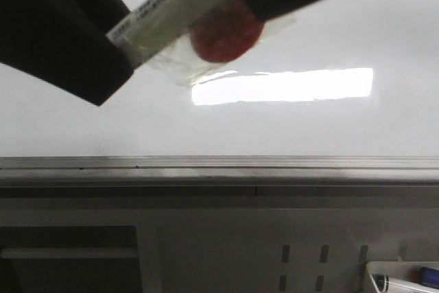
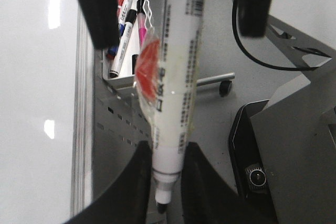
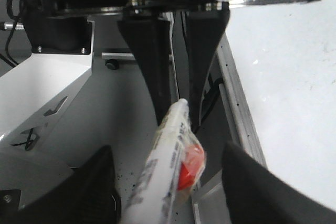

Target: Write number 4 on whiteboard

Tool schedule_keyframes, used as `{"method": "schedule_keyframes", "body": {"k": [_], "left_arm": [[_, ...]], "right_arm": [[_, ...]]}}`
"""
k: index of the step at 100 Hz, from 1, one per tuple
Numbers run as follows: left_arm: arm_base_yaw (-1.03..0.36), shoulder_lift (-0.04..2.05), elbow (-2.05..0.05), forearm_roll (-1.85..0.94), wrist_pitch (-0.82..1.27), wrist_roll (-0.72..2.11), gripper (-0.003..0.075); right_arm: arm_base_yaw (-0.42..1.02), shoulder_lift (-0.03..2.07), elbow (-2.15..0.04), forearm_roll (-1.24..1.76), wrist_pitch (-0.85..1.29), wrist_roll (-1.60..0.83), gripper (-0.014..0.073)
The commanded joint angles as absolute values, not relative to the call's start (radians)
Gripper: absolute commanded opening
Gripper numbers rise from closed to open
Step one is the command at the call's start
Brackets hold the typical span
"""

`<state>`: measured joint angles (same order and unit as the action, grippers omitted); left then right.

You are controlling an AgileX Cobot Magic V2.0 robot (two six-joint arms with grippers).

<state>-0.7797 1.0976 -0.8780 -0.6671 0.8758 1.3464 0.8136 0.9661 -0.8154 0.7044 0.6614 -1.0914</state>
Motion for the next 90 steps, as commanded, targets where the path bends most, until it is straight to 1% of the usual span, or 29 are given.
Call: {"method": "schedule_keyframes", "body": {"k": [1,22,30,37,38,39,56,63,70,78,90], "left_arm": [[-0.786,1.078,-0.911,-0.752,0.85,1.375,-0.002],[-0.786,1.078,-0.911,-0.767,0.848,1.375,-0.002],[-0.786,1.078,-0.911,-0.767,0.846,1.375,-0.002],[-0.786,1.078,-0.911,-0.774,0.846,1.375,-0.002],[-0.786,1.078,-0.911,-0.774,0.846,1.375,-0.002],[-0.786,1.078,-0.911,-0.774,0.846,1.375,-0.002],[-0.786,1.078,-0.911,-0.798,0.844,1.375,-0.002],[-0.786,1.078,-0.911,-0.807,0.844,1.375,-0.002],[-0.786,1.078,-0.911,-0.807,0.844,1.375,-0.002],[-0.786,1.078,-0.911,-0.807,0.844,1.375,-0.002],[-0.786,1.078,-0.911,-0.812,0.822,1.367,-0.002]], "right_arm": [[0.813,0.979,-0.849,0.751,0.601,-1.103,0.0397],[0.815,1.011,-0.849,0.802,0.573,-1.103,0.0395],[0.815,1.02,-0.849,0.806,0.575,-1.103,0.0377],[0.815,1.022,-0.849,0.808,0.569,-1.103,0.0315],[0.815,1.022,-0.849,0.808,0.568,-1.103,0.0291],[0.815,1.022,-0.849,0.808,0.568,-1.103,0.0291],[0.815,1.022,-0.849,0.808,0.563,-1.103,0.0076],[0.815,1.022,-0.849,0.808,0.563,-1.103,0.0019],[0.815,1.022,-0.849,0.808,0.563,-1.103,-0.0015],[0.815,1.022,-0.849,0.808,0.563,-1.103,-0.0035],[0.815,1.022,-0.849,0.811,0.563,-1.103,-0.0035]]}}
